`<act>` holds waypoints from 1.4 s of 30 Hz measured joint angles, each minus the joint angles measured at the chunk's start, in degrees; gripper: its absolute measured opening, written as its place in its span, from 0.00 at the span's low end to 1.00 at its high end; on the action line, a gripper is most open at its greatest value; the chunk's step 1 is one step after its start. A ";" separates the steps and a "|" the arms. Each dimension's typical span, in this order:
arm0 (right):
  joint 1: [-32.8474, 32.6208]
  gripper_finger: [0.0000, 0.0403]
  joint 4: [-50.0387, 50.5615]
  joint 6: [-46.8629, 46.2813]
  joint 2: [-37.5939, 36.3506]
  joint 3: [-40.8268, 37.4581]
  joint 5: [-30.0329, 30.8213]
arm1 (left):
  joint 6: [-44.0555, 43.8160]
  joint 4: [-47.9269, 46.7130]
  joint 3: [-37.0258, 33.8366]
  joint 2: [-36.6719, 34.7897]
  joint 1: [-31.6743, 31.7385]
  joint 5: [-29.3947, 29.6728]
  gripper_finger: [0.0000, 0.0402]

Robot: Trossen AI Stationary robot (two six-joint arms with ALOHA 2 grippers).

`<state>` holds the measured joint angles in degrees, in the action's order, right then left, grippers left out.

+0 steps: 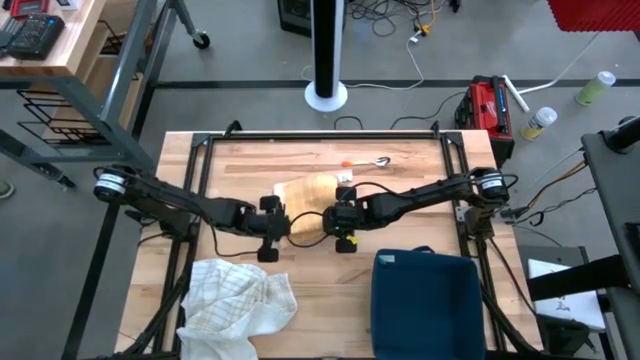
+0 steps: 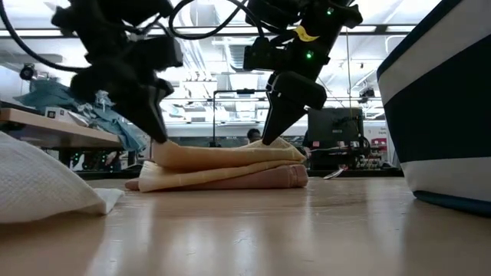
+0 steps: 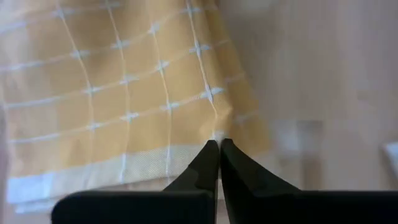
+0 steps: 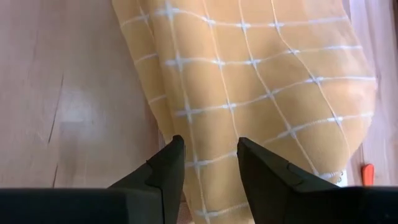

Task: Fold towel
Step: Stack the folded yellow towel on top of the folded brown towel

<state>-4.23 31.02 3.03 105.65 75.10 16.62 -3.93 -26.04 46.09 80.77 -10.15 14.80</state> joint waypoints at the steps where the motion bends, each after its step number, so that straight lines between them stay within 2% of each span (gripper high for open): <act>1: 0.00 0.35 -0.02 0.00 0.00 -0.06 0.00 | -1.33 -1.21 0.38 0.00 -0.63 -0.16 0.00; 9: 0.13 0.34 -0.12 -0.72 0.00 -0.25 0.09 | -6.52 -2.65 3.05 -0.08 -4.62 -1.13 0.00; 17: 0.13 0.30 -0.11 -0.90 0.00 -0.27 0.07 | -11.06 -0.72 0.38 3.28 -4.53 -0.19 0.01; 23: 0.13 0.28 0.05 -1.86 0.00 -0.27 0.12 | -15.27 0.21 -0.75 5.72 -4.48 0.69 0.13; 25: 0.27 0.27 0.81 -3.76 -0.23 -0.24 1.09 | -15.82 0.04 -0.77 5.72 -4.66 -0.71 0.18; 27: 0.49 0.26 2.19 -6.67 -1.11 0.06 3.07 | -15.75 0.11 -0.79 5.05 -4.72 -3.90 0.23; 31: 1.30 0.23 2.62 -10.81 -3.43 0.38 7.48 | -16.04 -0.06 -0.79 2.82 -4.99 -6.43 0.30; 34: 2.57 0.18 0.45 -11.13 -4.12 0.38 7.38 | -15.60 0.06 -0.79 0.72 -4.90 -4.79 0.32; 36: 3.79 0.14 -1.70 -11.65 -4.13 0.38 6.44 | -15.00 0.59 -0.79 0.44 -4.66 0.24 0.33; 38: 5.37 0.09 -4.67 -12.16 -3.59 0.38 2.92 | -13.11 0.82 -1.02 0.64 -4.28 5.42 0.32; 42: 8.35 0.01 -9.24 -13.64 -1.44 0.36 -6.04 | -9.98 5.73 -2.97 2.84 -1.45 6.05 0.28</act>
<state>4.12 21.78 -10.61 104.20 75.46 10.58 -13.92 -20.31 43.13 83.61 -11.59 20.85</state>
